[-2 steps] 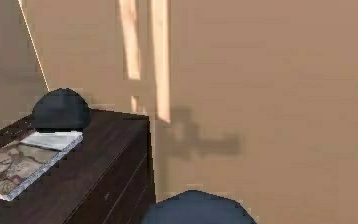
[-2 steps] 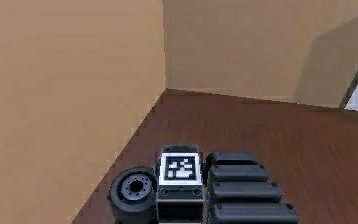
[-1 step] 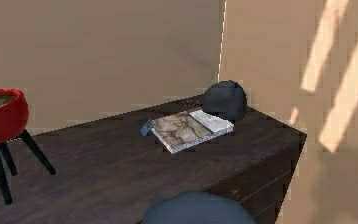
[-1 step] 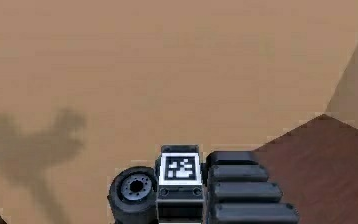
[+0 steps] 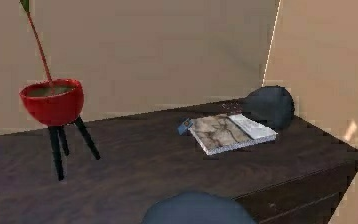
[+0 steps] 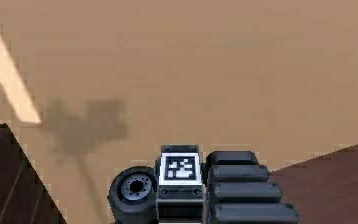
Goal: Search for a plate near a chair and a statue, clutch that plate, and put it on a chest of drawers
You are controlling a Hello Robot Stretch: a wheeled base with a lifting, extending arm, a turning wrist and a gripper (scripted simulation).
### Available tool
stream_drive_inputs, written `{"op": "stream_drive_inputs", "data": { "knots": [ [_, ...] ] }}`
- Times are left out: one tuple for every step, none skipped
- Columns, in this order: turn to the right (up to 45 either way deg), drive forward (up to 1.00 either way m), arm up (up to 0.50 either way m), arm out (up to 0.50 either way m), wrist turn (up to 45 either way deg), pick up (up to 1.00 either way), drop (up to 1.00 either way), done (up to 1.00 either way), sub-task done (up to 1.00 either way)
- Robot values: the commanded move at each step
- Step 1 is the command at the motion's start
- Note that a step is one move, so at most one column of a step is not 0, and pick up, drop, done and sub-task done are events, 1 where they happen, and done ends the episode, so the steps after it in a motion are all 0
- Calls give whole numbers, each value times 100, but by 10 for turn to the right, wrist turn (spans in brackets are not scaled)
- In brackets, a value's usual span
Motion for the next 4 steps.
{"op": "stream_drive_inputs", "data": {
  "knots": [
    [450, 0, 0, 0, 0, 0, 0, 0, 0],
    [450, 0, 0, 0, 0, 0, 0, 0, 0],
    [450, 0, 0, 0, 0, 0, 0, 0, 0],
    [150, 0, 0, 0, 0, 0, 0, 0, 0]
  ]
}}
